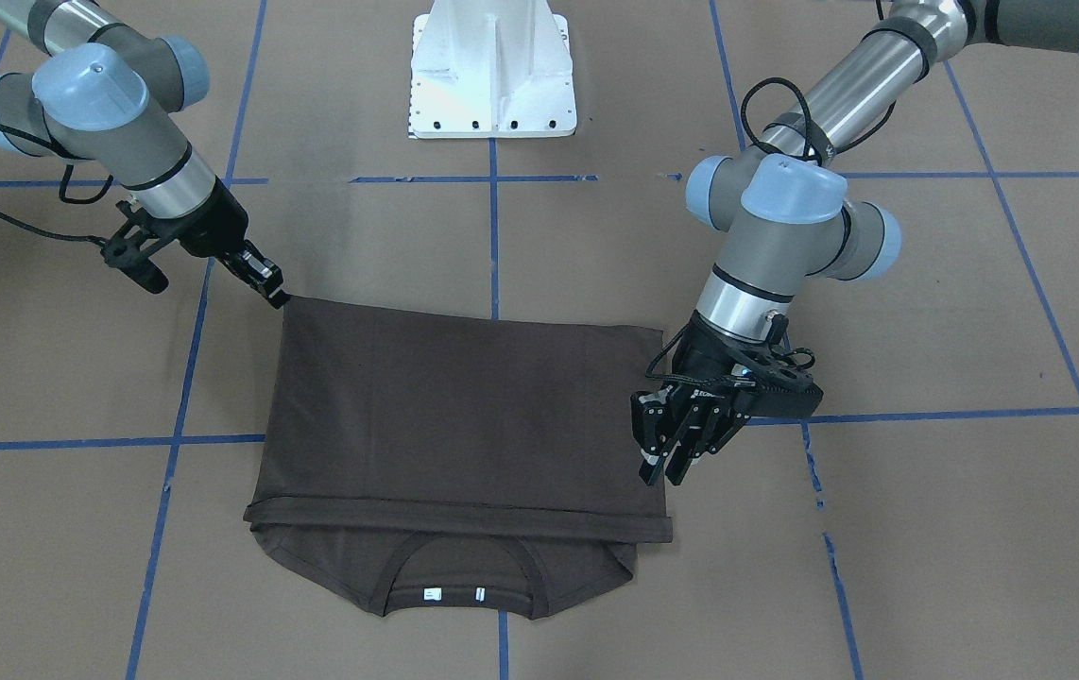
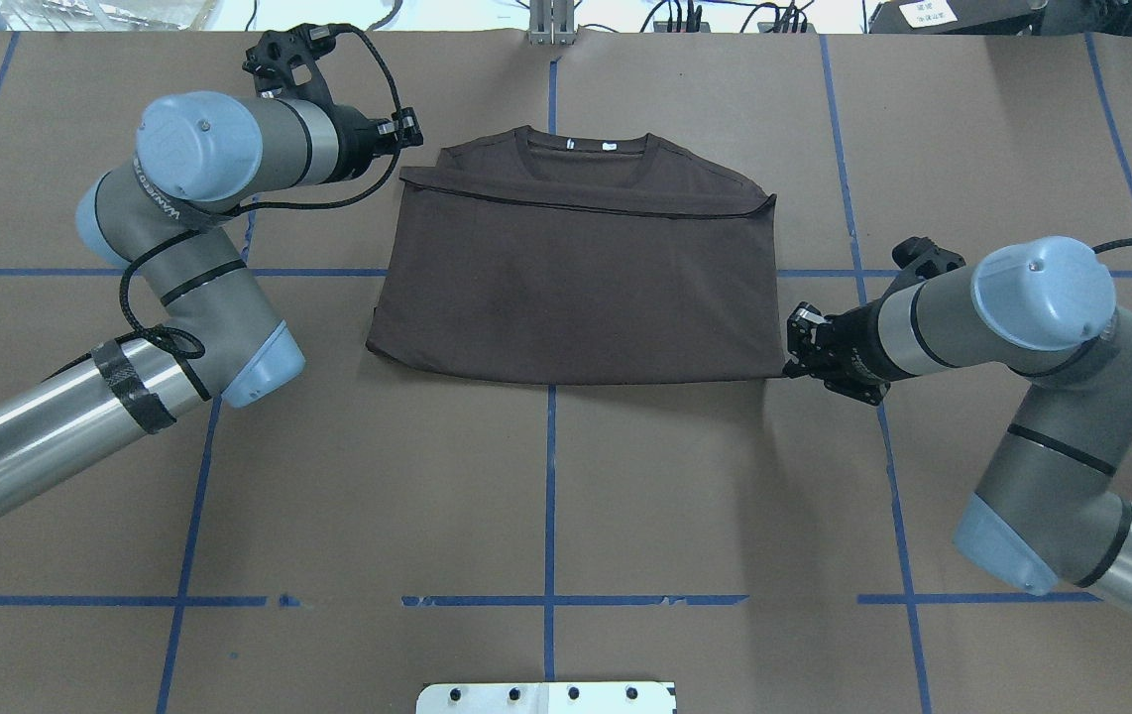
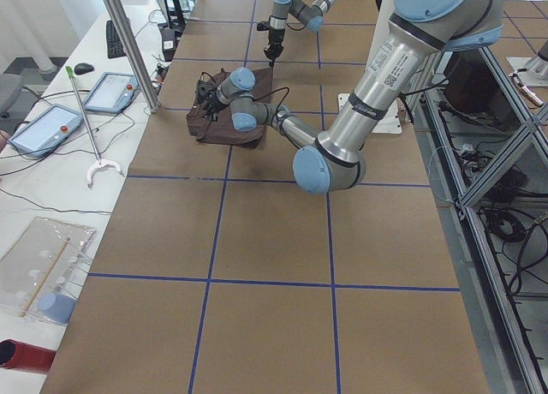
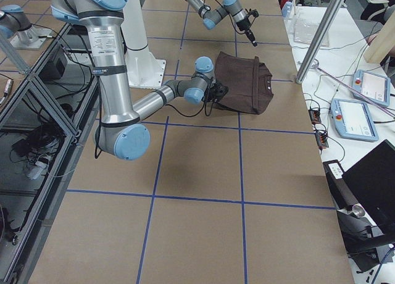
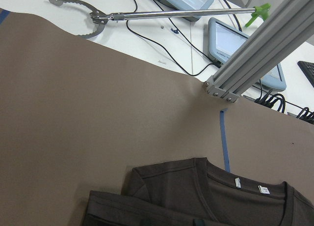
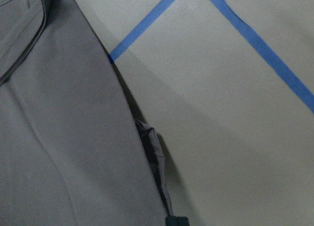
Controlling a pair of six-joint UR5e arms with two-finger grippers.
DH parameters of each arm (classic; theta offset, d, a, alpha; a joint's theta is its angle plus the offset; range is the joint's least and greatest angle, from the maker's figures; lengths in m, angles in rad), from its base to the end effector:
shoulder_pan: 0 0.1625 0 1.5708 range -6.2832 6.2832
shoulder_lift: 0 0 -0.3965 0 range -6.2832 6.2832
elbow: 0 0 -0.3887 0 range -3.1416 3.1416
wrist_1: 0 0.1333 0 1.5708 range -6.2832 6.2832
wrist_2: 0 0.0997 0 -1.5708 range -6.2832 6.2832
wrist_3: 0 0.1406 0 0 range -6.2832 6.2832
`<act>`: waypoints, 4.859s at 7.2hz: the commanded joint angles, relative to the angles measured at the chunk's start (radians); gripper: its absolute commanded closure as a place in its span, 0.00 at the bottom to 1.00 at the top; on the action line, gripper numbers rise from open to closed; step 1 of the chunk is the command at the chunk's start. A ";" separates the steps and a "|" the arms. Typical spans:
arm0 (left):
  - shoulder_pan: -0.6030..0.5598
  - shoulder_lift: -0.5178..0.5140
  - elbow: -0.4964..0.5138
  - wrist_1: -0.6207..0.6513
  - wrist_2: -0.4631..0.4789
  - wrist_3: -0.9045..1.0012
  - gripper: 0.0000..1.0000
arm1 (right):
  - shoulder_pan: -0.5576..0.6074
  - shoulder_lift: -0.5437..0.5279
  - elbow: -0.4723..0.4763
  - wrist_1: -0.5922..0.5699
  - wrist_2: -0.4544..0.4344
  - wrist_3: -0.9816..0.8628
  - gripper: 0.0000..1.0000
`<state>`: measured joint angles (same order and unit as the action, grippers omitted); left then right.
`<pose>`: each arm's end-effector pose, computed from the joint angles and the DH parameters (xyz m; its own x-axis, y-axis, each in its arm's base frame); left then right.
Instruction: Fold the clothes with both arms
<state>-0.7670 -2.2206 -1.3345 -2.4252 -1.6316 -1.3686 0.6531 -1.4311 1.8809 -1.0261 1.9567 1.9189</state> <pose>0.4603 -0.6169 0.2687 0.3411 -0.0504 -0.9387 0.5945 0.7850 0.1739 -0.4029 -0.4095 0.3735 0.3003 0.6277 0.7182 -0.4412 0.7590 -0.4788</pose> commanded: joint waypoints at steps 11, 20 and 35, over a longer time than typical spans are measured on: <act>0.135 0.047 -0.189 0.000 -0.221 -0.183 0.56 | -0.515 -0.287 0.339 -0.002 0.045 0.123 0.00; 0.374 0.189 -0.414 0.499 0.068 -0.319 0.45 | 0.040 -0.110 0.193 -0.005 0.050 -0.032 0.00; 0.021 -0.135 0.201 0.183 0.059 -0.142 1.00 | 0.033 -0.065 0.115 0.007 -0.027 -0.031 0.00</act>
<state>-0.6615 -2.2391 -1.3412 -2.1293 -1.5651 -1.5235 0.6866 -1.5152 2.0051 -1.0233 1.9501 1.8849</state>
